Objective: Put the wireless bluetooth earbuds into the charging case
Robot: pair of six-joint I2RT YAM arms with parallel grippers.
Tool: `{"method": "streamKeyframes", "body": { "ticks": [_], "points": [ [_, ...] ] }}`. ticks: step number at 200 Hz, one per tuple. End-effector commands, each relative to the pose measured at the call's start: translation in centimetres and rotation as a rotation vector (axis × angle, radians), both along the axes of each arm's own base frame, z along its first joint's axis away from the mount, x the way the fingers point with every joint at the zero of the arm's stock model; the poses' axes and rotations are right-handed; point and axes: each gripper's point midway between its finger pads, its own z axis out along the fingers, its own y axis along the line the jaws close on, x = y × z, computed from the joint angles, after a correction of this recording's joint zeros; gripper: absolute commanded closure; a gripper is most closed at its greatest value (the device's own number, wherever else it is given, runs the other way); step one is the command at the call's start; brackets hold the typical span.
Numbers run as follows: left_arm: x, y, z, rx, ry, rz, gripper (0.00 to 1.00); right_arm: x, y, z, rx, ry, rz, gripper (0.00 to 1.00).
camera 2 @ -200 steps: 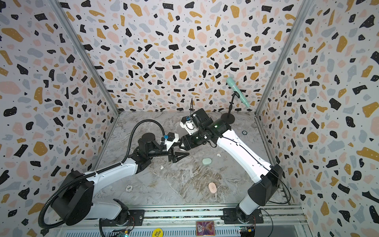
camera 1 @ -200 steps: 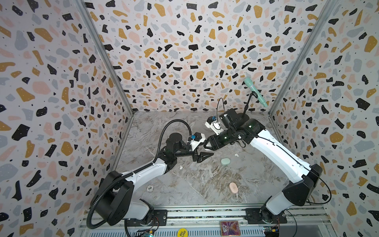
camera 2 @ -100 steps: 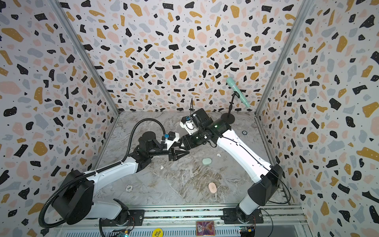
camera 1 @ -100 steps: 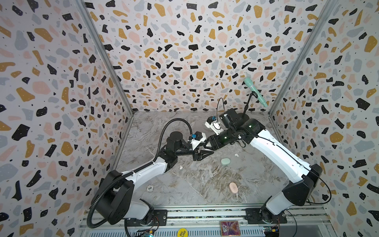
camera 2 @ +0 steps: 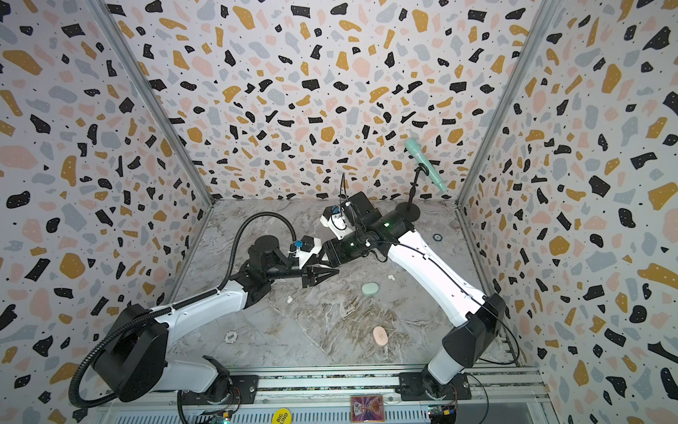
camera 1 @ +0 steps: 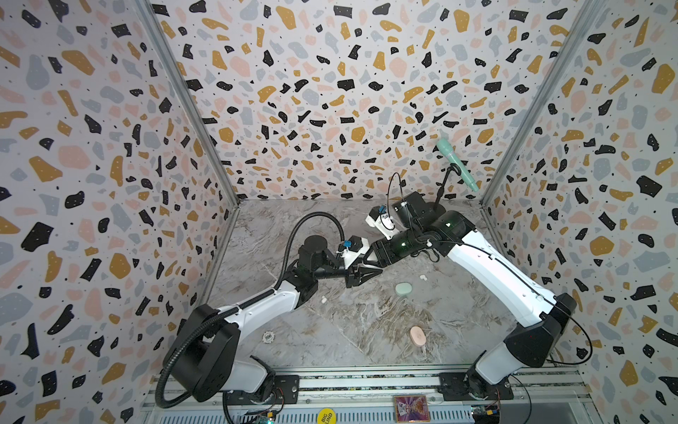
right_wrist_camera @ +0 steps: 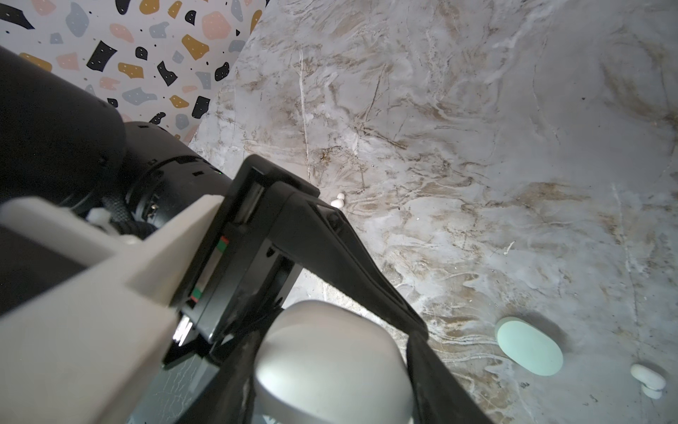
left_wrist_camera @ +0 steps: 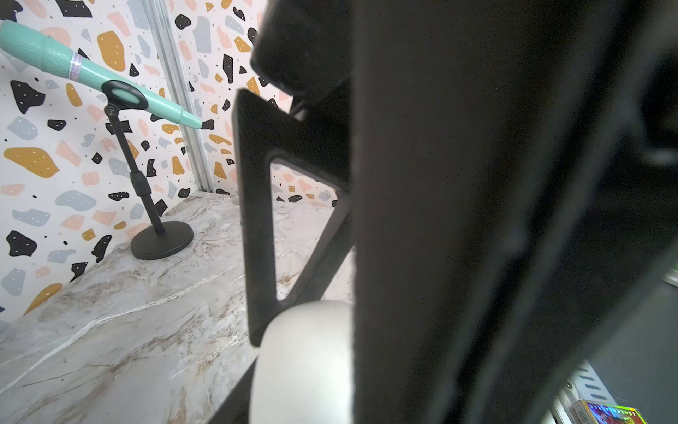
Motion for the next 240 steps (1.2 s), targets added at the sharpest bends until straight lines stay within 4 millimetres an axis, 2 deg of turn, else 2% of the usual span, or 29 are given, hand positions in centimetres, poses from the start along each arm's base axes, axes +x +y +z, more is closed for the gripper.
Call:
{"method": "streamKeyframes", "body": {
  "ticks": [1, 34, 107, 185, 207, 240],
  "points": [
    [-0.2, 0.0, 2.6, -0.059, -0.074, -0.003, 0.47, -0.4, 0.1, 1.3, 0.022, -0.003, 0.005, 0.46],
    [-0.2, 0.0, 2.8, -0.062, -0.081, 0.003, 0.48, -0.4, 0.1, 1.3, 0.022, 0.004, 0.002, 0.46],
    [-0.2, 0.1, 3.0, -0.067, -0.082, 0.009, 0.58, -0.5, 0.4, 1.5, 0.032, 0.021, 0.007, 0.46],
    [-0.3, 0.2, 3.7, -0.084, -0.096, 0.013, 0.58, -0.6, 0.5, 1.4, 0.033, 0.036, 0.011, 0.46],
    [-0.3, 0.2, 3.9, -0.088, -0.099, 0.012, 0.54, -0.6, 0.6, 1.3, 0.032, 0.039, 0.012, 0.46],
    [-0.4, 0.3, 4.1, -0.096, -0.103, 0.016, 0.54, -0.5, 0.7, 1.4, 0.033, 0.04, 0.012, 0.46]
  ]
}}
